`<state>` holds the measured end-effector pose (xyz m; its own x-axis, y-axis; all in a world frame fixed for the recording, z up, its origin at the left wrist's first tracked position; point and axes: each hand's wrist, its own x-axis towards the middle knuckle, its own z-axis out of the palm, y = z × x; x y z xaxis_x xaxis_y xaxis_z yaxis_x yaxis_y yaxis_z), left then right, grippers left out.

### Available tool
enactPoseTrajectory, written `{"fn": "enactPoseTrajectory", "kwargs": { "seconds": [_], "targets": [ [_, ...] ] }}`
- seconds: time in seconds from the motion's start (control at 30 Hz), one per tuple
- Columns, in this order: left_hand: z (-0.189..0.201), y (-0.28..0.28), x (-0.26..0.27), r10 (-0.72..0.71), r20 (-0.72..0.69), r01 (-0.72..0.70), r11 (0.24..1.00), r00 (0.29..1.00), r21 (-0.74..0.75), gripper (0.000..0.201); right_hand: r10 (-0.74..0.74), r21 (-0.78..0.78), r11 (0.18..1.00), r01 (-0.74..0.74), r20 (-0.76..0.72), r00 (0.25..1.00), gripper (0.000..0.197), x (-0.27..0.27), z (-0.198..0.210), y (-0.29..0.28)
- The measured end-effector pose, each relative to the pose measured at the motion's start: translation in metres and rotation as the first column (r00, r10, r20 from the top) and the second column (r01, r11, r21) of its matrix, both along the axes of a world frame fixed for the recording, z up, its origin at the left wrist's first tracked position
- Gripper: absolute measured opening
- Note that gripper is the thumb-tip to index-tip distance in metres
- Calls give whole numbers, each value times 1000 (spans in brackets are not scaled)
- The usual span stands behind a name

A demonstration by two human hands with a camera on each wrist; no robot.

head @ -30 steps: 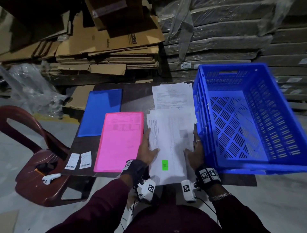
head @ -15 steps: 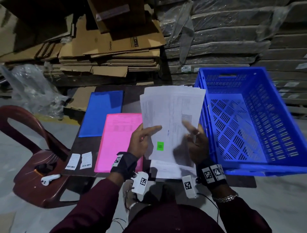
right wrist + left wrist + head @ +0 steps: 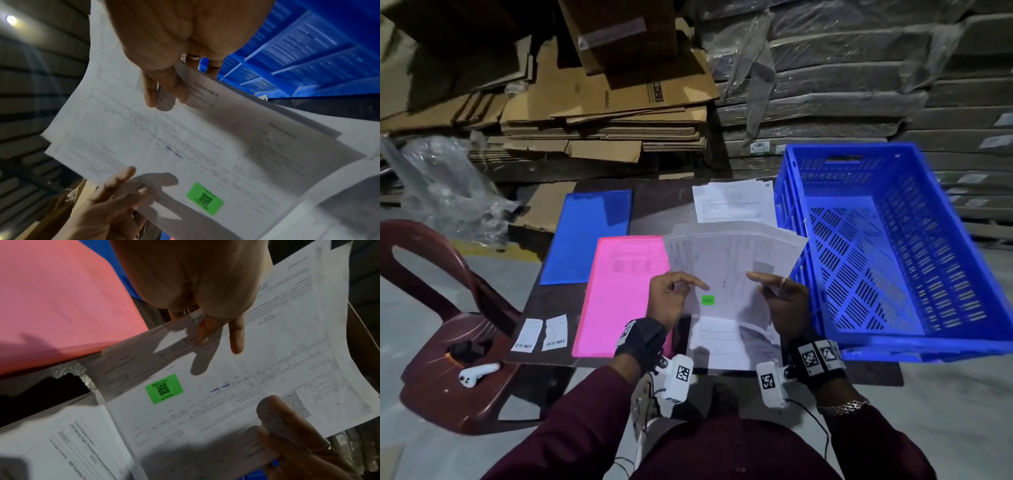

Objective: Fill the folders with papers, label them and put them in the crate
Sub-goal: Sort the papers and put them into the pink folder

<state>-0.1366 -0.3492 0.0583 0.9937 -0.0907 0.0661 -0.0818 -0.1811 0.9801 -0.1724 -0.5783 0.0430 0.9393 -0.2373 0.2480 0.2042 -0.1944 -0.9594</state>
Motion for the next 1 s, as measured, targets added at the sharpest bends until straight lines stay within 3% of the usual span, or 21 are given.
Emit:
{"fn": "enactPoseTrajectory", "kwargs": {
  "seconds": [0.2, 0.37, 0.47, 0.57, 0.67, 0.8, 0.9, 1.0],
  "targets": [
    [-14, -5, -5, 14, -41, -13, 999, 999, 45, 41, -29, -102, 994, 24, -46, 999, 49, -2, -19, 0],
    [-1, -4, 4, -10, -3, 11, 998, 1000, 67, 41, -70, -129, 990, 64, -39, 997, 64, -2, 0, 4],
    [-3, -5, 6, -22, -3, 23, 998, 1000, 63, 39, -83, -74, 994, 79, -59, 995, 60, 1, -2, 6],
    [-22, -1, 1, -114, -82, 129, 971, 990, 204, 34, -113, -106, 989, 105, -72, 991, 56, -8, -14, 10],
    [-31, 7, 2, -195, -116, 221, 929, 974, 296, 34, -130, -39, 991, 127, -98, 987, 39, -16, -25, 8],
    [-17, 10, 13, -183, -100, 203, 948, 978, 246, 26, -149, -21, 989, 148, -167, 975, 50, -14, -24, 6],
    [-1, 16, 18, -141, -98, 155, 976, 985, 155, 21, -136, -13, 991, 135, -84, 987, 38, -10, -10, 5],
    [11, 26, 22, -113, -118, 123, 989, 986, 79, 19, -57, 5, 998, 58, -69, 996, 43, -10, -2, 4]
  ]
}}
